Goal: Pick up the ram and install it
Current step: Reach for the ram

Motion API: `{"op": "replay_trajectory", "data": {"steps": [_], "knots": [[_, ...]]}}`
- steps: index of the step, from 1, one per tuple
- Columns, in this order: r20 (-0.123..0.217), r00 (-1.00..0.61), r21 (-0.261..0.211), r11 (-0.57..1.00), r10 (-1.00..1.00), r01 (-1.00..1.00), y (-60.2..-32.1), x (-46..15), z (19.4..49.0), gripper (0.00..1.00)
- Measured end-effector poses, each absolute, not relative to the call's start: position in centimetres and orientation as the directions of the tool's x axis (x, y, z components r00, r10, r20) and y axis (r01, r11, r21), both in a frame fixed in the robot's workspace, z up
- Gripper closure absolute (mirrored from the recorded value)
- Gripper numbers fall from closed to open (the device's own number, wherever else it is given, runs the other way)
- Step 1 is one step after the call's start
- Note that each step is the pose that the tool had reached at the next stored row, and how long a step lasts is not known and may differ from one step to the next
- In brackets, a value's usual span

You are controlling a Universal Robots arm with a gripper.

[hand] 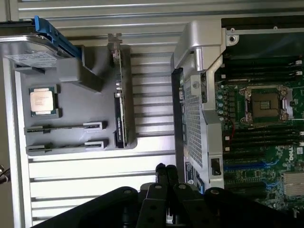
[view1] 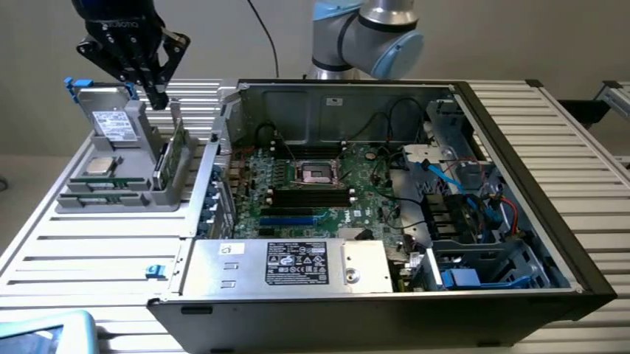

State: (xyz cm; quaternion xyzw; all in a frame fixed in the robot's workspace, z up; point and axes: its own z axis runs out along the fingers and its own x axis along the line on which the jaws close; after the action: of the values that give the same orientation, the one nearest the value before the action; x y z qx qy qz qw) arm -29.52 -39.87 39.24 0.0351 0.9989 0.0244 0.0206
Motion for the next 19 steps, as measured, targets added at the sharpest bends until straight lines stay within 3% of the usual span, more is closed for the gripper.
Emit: {"op": "replay_trajectory", "data": {"steps": [13,19], "knots": [[-0.048,-0.996,0.051,0.996,0.071,0.069,-39.6,-35.4,38.8,0.89],[-0.049,-0.996,0.051,0.996,0.071,0.069,-38.2,-37.5,38.3,0.89]]}}
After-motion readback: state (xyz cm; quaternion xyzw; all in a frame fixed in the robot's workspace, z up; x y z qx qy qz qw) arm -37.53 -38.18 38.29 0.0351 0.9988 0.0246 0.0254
